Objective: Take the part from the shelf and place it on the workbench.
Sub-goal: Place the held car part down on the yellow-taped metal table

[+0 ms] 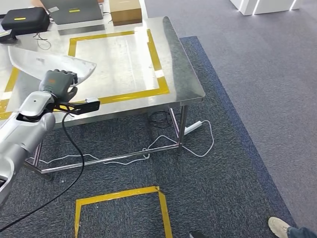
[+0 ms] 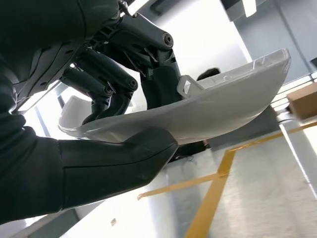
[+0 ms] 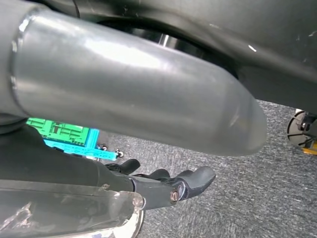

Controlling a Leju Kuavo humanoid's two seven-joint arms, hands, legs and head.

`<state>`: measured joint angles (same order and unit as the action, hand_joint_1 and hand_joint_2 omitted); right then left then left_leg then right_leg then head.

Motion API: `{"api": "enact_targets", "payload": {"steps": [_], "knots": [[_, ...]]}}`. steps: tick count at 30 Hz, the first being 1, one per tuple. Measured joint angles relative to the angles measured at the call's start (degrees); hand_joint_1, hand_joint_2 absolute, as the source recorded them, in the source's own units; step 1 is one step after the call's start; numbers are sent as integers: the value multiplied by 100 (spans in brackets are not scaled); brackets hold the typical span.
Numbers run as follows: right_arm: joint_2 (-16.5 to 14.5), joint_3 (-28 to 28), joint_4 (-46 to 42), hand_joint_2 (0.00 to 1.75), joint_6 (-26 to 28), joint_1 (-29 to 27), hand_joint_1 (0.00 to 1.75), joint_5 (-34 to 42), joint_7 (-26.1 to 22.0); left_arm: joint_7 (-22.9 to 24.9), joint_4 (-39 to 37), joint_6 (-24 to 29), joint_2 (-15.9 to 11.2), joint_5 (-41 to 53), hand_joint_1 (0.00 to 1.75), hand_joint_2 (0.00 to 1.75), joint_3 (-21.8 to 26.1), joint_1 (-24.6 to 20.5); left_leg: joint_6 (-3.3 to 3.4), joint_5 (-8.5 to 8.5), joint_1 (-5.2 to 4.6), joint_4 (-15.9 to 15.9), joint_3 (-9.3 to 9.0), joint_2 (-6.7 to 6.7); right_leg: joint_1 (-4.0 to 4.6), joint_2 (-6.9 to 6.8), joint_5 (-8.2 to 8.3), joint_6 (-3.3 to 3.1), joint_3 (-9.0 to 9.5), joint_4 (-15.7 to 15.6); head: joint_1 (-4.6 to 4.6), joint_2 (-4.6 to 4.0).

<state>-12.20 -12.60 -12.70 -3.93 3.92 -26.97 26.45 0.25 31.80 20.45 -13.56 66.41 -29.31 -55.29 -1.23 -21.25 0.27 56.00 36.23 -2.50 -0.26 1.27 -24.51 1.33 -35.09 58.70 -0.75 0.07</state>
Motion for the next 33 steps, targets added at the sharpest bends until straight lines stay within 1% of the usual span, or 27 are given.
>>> {"api": "enact_targets", "payload": {"steps": [6,9,13,17,20,24,29,33], "knots": [[0,-13,0,0,10,-6,0,15,0,67,-60,10,-337,-186,175,175,359,8,-2,1,0,0,2,0,0,-3,-1,-1,-2,0,0,0],[0,-40,0,0,2,-5,0,19,0,-2,-77,79,-473,-336,175,175,497,63,-2,1,0,0,4,0,1,-3,-2,-2,-1,0,1,0],[0,-69,1,0,-22,-14,0,26,0,-240,-79,250,-700,-651,175,175,741,287,-3,0,0,-1,4,3,0,7,-2,-3,-6,0,-1,0],[0,-91,2,0,-50,-15,0,23,0,-328,-90,332,-889,-682,175,175,925,635,-4,0,0,-1,5,4,0,5,-4,-4,-7,0,-1,0],[0,-95,2,0,-66,-15,0,9,0,-406,-125,428,-946,-565,175,175,972,953,-5,-1,0,-1,5,3,1,3,-6,-4,-6,0,-1,0],[0,-95,2,0,-100,-15,0,-5,0,-479,-184,500,-941,-446,175,175,979,1315,-7,-2,0,-1,6,3,0,4,-6,-4,-8,0,-1,0],[0,-95,2,0,-114,-15,0,-5,0,-502,-208,511,-929,-407,175,175,979,1430,-7,-3,0,0,7,3,0,3,-6,-4,-8,0,0,0],[0,-95,2,0,-126,-16,0,-5,0,-519,-273,518,-904,-338,175,175,977,1606,-7,-2,0,0,7,3,0,3,-4,-4,-8,-1,-1,0]]}}
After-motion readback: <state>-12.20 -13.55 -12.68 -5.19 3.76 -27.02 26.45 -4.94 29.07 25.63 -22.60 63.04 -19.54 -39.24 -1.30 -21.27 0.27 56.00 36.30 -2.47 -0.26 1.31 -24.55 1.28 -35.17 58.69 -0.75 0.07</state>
